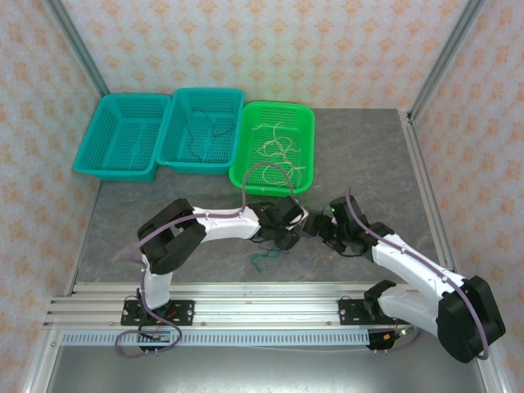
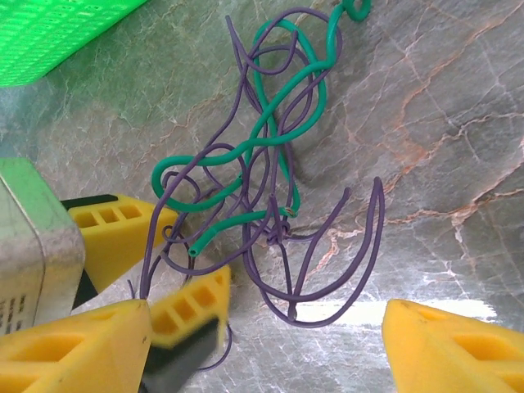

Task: Untangle the cables

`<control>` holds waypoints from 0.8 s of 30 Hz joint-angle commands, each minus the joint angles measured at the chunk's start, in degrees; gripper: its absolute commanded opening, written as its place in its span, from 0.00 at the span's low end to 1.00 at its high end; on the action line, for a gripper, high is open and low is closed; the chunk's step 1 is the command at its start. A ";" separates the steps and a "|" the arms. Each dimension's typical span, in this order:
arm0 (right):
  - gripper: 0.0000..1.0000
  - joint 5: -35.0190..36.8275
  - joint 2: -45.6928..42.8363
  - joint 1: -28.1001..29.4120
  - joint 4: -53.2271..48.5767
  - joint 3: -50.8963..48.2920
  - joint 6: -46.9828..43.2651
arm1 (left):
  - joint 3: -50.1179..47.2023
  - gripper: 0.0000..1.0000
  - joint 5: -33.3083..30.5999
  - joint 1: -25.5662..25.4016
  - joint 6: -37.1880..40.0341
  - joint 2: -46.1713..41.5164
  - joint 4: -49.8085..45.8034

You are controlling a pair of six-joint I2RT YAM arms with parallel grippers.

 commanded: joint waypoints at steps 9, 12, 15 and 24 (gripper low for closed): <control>0.70 4.01 0.84 -0.12 0.37 -1.24 5.40 | -0.55 0.00 0.24 -0.09 0.41 0.50 3.47; 0.69 7.93 1.85 -0.12 -1.04 -0.70 6.49 | -3.27 0.00 3.53 -0.09 -0.14 -5.42 5.31; 0.61 12.59 2.74 -0.18 -2.97 0.01 7.08 | -5.58 0.00 5.42 -0.12 -0.26 -11.12 5.86; 0.00 18.33 4.60 -1.50 0.03 -1.73 9.26 | -9.53 0.00 0.94 0.30 -0.89 -26.50 2.07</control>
